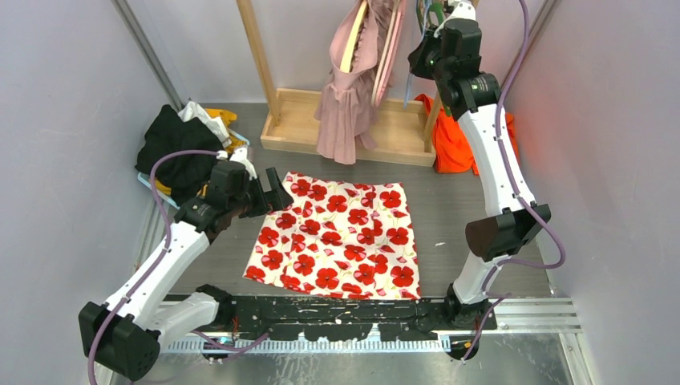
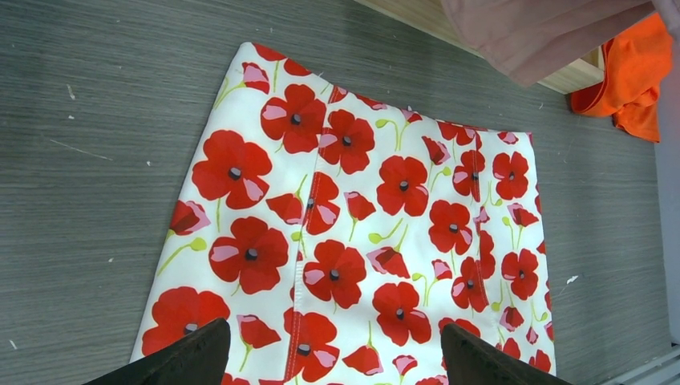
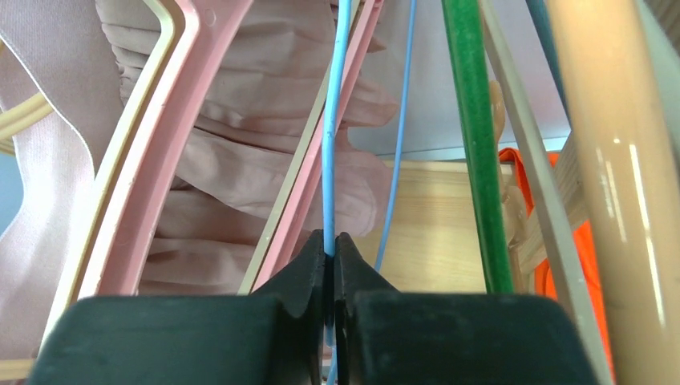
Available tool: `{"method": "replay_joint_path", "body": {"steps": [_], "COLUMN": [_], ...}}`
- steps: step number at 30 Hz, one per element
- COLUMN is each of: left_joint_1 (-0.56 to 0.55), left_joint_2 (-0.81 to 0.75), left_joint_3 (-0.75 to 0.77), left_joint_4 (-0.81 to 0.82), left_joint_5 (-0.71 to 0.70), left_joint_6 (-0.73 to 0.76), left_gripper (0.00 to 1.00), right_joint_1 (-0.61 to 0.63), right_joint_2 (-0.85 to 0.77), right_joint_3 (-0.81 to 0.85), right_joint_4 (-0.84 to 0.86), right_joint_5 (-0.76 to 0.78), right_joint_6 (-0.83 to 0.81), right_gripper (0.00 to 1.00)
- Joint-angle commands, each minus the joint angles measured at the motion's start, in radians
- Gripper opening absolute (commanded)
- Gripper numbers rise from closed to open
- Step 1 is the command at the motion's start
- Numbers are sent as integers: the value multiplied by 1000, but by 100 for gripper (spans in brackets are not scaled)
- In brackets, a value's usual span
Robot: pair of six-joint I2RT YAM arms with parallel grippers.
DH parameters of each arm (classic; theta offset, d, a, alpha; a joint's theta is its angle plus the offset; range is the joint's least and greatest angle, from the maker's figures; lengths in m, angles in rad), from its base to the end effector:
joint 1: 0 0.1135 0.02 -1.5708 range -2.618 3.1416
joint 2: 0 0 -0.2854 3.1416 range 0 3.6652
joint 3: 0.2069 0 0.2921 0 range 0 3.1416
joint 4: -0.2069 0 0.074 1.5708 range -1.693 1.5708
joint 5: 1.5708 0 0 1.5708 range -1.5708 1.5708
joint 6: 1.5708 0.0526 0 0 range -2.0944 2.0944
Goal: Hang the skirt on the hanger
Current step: Pick up the hanger from the clothesline.
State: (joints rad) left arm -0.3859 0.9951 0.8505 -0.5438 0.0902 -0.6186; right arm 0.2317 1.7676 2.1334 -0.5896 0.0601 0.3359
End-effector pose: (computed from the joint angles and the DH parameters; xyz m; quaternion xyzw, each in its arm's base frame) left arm 0.2333 -0.0999 0.2908 -0.0857 0.8994 -0.2411 0.3543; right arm 0.4335 0.0990 0.5236 0.0594 0.7793 0.1520 0.6051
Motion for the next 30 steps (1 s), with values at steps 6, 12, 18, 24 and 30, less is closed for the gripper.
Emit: {"method": "replay_joint_path", "body": {"steps": [6, 12, 18, 24, 30], "left_joint_1": [-1, -1, -1, -1, -1], "left_joint_2": [-6, -18, -33, -51, -73], "left_joint_3": [50, 60, 65, 104, 159], "left_joint_4": [9, -10, -24, -75, -142], "left_joint_5": [-10, -12, -10, -3, -3], "left_joint_6": [22, 25, 23, 36, 62], "left_gripper": [99, 100, 99, 99, 100], "right_joint_1": [10, 32, 33, 32, 32], "right_joint_2": [-99, -248, -356, -564, -790], "right_joint_3": [19, -77, -98, -365, -678], "right_joint_4": [53, 96, -29, -111, -141], "right_joint_5": [-46, -79, -96, -63, -102], "right_joint_6": [-56, -72, -39, 26, 59], "right_gripper": [1, 1, 1, 1, 1]}}
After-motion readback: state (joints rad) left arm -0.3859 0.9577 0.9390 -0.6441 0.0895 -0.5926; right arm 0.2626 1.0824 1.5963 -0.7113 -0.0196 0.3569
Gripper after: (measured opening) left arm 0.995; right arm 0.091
